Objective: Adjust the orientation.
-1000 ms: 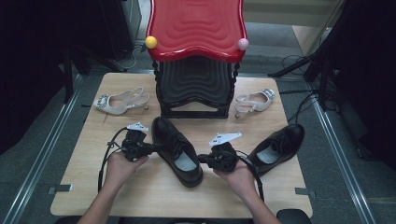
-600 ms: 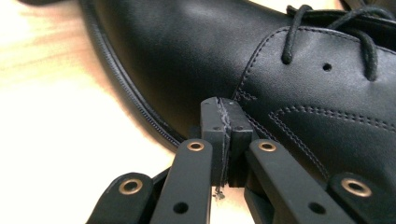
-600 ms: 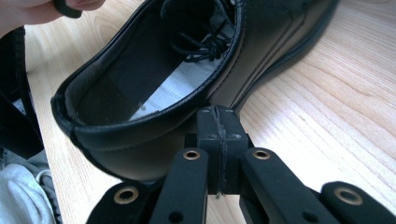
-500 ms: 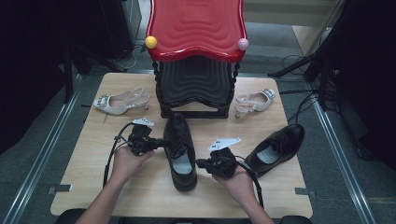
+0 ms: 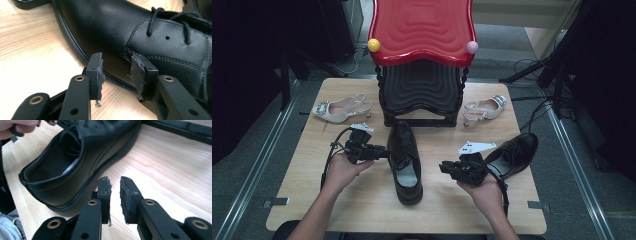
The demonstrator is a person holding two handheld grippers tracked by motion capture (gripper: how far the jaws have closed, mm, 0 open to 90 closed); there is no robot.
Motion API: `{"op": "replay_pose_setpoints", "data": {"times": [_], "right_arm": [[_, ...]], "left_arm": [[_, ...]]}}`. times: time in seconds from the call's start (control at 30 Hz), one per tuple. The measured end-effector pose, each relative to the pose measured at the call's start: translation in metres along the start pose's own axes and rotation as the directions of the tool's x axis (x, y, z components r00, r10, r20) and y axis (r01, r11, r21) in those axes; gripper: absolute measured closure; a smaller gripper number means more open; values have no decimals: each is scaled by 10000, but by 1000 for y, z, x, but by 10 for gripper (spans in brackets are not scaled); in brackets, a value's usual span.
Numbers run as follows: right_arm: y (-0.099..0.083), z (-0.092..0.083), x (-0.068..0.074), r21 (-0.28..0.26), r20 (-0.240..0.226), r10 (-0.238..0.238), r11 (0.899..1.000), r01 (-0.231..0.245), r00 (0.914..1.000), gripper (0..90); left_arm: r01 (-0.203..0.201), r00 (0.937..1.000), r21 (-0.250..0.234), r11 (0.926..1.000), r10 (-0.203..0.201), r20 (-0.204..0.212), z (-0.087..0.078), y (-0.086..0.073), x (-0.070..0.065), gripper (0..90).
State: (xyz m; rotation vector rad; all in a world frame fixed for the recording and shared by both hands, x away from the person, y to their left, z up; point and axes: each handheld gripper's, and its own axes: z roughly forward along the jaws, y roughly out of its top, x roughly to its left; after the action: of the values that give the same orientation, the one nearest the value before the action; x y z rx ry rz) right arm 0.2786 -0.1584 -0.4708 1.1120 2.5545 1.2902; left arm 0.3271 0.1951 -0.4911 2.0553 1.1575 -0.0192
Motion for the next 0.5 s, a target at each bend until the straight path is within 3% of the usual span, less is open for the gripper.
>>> {"op": "replay_pose_setpoints", "data": {"times": [0.1, 0.27, 0.5], "right_arm": [[0, -11, -7, -30, 224, 222, 9998, -221, 9995, 797], [0, -28, -19, 7, 521, 519, 9986, -520, 9973, 900], [-3, -49, -38, 28, 1124, 870, 9961, -879, 9898, 900]], "left_arm": [[94, 9999, -98, 9999, -93, 95, -8, 1, 0, 571], [90, 9997, -261, 9996, -85, 207, -16, 3, -2, 497], [-99, 9997, -144, 9998, 102, 219, -21, 5, -6, 487]]}}
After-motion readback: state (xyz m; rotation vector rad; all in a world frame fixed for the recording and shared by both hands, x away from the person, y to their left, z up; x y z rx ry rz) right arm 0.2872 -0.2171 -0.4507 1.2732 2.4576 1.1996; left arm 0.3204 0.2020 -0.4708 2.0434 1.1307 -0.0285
